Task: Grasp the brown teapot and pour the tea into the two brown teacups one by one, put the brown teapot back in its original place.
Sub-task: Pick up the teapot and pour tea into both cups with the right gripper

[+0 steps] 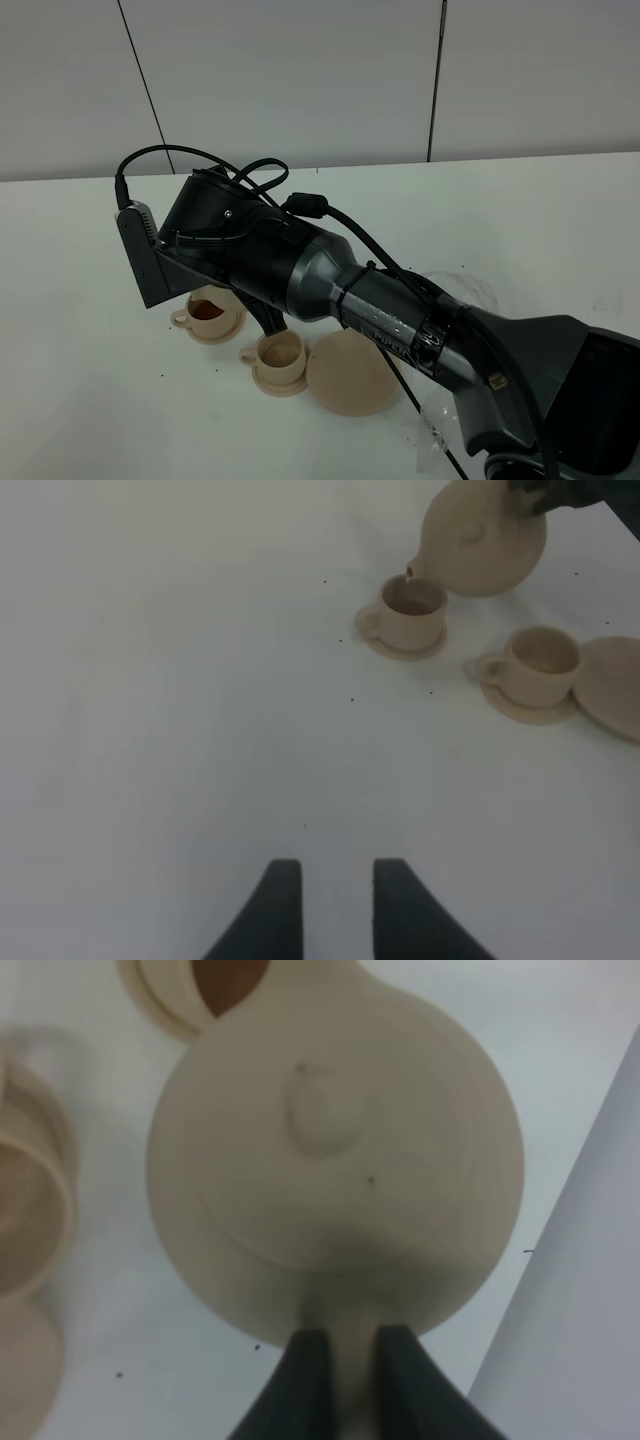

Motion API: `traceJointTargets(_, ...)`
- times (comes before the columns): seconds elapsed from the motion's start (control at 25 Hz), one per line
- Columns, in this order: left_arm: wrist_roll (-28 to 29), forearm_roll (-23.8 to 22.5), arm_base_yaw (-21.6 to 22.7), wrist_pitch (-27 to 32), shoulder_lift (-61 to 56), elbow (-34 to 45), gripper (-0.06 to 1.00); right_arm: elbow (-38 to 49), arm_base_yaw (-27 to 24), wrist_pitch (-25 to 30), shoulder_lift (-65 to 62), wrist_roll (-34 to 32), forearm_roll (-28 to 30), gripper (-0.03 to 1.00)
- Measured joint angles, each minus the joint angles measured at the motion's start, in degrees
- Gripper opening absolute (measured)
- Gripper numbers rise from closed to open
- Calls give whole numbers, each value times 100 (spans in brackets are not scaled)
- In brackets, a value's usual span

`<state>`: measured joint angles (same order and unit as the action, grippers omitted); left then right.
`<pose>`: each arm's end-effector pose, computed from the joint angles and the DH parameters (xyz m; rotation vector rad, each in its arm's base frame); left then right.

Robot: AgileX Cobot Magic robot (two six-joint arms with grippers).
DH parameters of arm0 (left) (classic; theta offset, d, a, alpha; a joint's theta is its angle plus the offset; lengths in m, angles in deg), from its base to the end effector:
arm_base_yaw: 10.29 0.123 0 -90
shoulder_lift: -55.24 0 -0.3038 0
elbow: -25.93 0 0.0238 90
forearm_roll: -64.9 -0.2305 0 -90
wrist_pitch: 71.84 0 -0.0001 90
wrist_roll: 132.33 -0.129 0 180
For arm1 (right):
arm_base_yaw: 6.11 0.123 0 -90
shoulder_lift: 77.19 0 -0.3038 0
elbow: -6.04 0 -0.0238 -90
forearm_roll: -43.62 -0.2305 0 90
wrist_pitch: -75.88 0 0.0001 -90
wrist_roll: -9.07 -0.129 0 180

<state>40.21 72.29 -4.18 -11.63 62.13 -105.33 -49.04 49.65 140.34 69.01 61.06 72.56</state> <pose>-0.0077 -0.0153 0.2537 0.0299 2.0150 -0.0032 0.3487 0.4121 0.2083 -2.2167 1.4199 -0.6560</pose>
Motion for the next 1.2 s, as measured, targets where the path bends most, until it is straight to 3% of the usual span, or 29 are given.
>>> traceJointTargets(1.2, 0, 0, 0, 0, 0, 0, 24, 0, 0, -12, 0, -65, 0, 10)
